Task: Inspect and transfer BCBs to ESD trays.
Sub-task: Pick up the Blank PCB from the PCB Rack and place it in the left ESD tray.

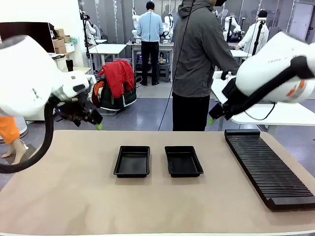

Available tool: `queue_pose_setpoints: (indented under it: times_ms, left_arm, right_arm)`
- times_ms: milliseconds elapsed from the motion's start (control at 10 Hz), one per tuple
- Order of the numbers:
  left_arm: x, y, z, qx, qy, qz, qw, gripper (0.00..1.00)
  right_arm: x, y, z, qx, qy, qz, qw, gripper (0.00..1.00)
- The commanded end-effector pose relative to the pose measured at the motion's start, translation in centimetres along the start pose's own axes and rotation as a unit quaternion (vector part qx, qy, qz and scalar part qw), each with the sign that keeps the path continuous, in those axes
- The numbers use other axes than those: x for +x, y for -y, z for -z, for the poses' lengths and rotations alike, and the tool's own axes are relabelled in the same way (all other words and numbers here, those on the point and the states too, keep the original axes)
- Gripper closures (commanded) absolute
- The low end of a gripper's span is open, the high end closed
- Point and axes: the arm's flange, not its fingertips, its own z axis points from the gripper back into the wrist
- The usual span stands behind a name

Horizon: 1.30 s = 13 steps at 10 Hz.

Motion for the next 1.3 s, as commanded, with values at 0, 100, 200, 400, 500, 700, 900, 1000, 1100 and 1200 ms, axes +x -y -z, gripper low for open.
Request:
queue_pose_setpoints:
  times_ms: [0,100,200,400,500,700,900,1000,1100,1200]
  left_arm:
    - [1.8,-1.8,-2.5,-0.021,-0.009,-0.077,0.997,0.00]
    - [2.7,-2.4,-4.0,-0.027,-0.005,-0.096,0.995,0.00]
    - [3.4,-2.7,-5.6,-0.038,0.001,-0.116,0.993,0.00]
    - [4.4,-3.0,-8.4,-0.065,0.004,-0.138,0.988,0.00]
    - [4.8,-3.2,-9.6,-0.086,0.006,-0.148,0.985,0.00]
    - [5.5,-2.9,-11.6,-0.106,0.008,-0.164,0.981,0.00]
    - [6.2,-1.8,-13.8,-0.098,0.003,-0.160,0.982,0.00]
    - [6.5,-1.9,-14.6,-0.093,0.007,-0.162,0.982,0.00]
    - [6.6,-2.0,-15.2,-0.091,0.013,-0.166,0.982,0.00]
    - [6.6,-1.9,-15.7,-0.088,0.015,-0.167,0.982,0.00]
  right_arm:
    - [2.5,1.9,-2.3,0.028,-0.029,0.035,0.999,0.00]
    - [3.4,2.7,-3.7,0.040,-0.045,0.053,0.997,0.00]
    - [4.2,3.6,-5.1,0.053,-0.066,0.073,0.994,0.00]
    - [5.2,5.3,-7.2,0.085,-0.094,0.121,0.985,0.00]
    - [5.5,6.2,-8.3,0.106,-0.104,0.145,0.978,0.00]
    - [5.6,8.1,-10.2,0.127,-0.112,0.187,0.968,0.00]
    - [5.3,9.9,-12.0,0.134,-0.104,0.220,0.961,0.00]
    - [5.2,10.8,-13.3,0.132,-0.092,0.230,0.960,0.00]
    - [5.1,11.6,-14.8,0.127,-0.078,0.238,0.960,0.00]
    - [5.0,12.5,-16.1,0.123,-0.067,0.247,0.959,0.00]
